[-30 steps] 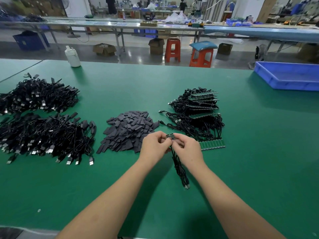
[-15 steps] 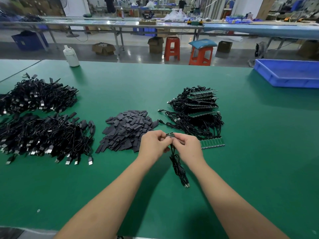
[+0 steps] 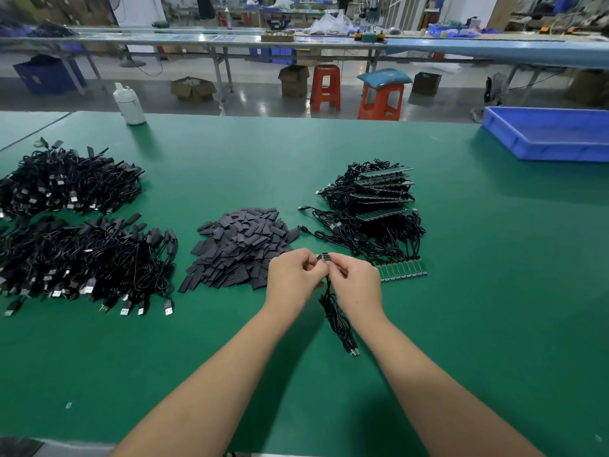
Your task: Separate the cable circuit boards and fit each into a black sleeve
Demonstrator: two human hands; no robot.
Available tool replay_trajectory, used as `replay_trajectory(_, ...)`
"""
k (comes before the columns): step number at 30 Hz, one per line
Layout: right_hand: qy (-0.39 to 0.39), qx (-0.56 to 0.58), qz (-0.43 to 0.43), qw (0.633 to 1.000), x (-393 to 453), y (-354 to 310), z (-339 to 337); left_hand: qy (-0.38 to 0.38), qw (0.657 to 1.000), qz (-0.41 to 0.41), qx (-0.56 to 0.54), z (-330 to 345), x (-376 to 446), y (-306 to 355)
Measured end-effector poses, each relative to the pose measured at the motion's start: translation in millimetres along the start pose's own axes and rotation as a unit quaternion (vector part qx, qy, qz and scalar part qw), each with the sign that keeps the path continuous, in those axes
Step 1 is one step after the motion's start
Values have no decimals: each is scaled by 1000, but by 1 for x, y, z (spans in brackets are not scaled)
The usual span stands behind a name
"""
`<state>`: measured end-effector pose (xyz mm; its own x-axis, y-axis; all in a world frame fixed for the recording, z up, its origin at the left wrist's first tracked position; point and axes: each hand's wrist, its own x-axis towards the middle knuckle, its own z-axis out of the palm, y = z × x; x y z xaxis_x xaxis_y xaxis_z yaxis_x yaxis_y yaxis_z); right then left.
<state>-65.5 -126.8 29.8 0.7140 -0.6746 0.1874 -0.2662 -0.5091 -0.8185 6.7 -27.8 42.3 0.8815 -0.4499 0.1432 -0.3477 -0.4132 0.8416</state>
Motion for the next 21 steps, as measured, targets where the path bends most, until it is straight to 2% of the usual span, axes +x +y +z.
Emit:
replay_trajectory(6,7,107,69,992,19,10,-18,14,999,-22,-38,-4,4,-13)
replay_trajectory(11,51,255,172,950,46,20,-46,20,979,-78,-190,-19,8,-28)
replay_trajectory(13,56,332,198,920,50,16,-51,13,953,-113,-282,-18,5,-28)
replay_trajectory(16,-7,404,189,895,45,1,-49,-26,922,-117,-368,-14,0,-22)
replay_trajectory(18,-46,432,165,886,40,-12,-44,-72,922,-84,-372,-10,-3,-16)
replay_trajectory(21,-57,471,157,866,37,-31,-38,-132,932,-48,-335,-6,-10,-8)
